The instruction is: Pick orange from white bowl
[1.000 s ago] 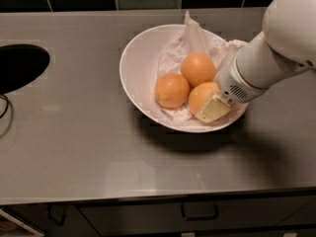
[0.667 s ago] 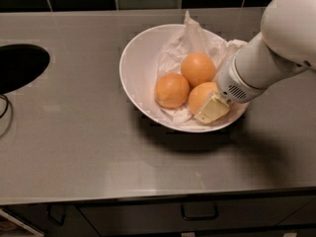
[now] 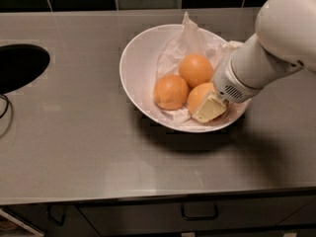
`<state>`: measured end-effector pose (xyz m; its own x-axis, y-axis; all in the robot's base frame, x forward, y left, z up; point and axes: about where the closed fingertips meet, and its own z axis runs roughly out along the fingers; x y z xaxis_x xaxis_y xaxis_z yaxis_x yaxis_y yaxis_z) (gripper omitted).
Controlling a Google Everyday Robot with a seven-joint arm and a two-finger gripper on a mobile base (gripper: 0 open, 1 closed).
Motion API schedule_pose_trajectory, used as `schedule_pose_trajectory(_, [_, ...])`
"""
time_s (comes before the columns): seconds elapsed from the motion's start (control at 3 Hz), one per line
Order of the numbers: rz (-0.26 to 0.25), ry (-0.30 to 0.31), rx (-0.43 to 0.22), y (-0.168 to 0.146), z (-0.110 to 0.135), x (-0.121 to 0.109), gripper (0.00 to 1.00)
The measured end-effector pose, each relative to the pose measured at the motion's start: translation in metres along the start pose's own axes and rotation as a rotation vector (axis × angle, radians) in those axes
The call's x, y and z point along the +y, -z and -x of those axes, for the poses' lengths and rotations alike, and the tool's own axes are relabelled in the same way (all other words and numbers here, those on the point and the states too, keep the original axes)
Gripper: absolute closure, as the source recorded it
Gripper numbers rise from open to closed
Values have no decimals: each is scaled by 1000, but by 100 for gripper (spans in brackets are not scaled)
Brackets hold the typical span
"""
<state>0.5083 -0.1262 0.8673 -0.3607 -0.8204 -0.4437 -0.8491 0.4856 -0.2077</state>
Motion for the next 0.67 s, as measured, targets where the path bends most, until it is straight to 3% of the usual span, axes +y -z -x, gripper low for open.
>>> schedule_pose_trajectory(0.67, [-3, 0, -5, 3, 1, -1, 99])
